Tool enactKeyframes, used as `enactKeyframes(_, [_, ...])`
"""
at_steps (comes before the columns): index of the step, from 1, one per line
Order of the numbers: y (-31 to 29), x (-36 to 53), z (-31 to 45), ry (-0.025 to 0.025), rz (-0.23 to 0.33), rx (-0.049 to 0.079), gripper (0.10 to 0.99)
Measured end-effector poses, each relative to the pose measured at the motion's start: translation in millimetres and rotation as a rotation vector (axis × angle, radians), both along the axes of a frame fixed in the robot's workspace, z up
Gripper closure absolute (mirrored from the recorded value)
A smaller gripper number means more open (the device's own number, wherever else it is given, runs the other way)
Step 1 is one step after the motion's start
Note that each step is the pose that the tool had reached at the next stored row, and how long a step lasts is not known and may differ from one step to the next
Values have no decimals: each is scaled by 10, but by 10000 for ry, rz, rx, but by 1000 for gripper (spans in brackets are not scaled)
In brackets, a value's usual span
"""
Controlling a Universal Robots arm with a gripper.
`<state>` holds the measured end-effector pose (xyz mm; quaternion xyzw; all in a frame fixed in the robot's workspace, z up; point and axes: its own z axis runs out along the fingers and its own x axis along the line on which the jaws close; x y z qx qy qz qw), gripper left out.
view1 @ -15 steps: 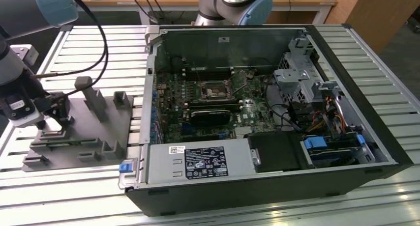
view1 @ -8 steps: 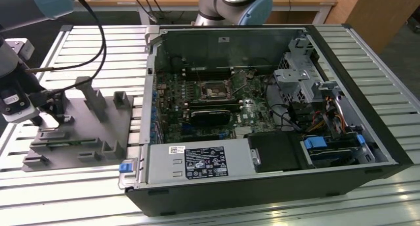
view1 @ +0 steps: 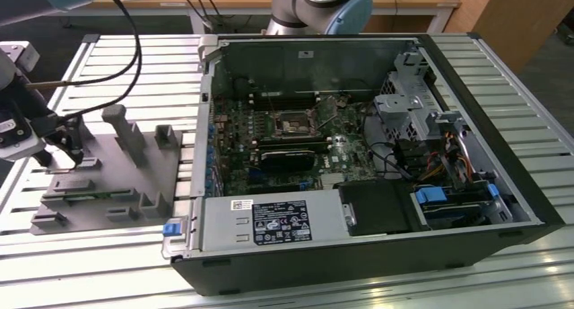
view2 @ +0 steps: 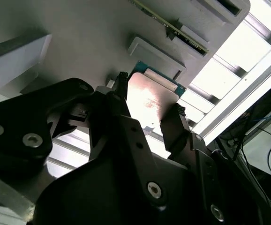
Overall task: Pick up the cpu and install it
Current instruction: 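Pick up the cpu and move it towards the insertion slot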
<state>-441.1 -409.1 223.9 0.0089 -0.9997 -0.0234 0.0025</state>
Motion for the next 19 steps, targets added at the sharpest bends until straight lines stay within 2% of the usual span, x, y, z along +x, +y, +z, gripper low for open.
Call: enactKeyframes(19, [0,1,394,-6,1,-7,557])
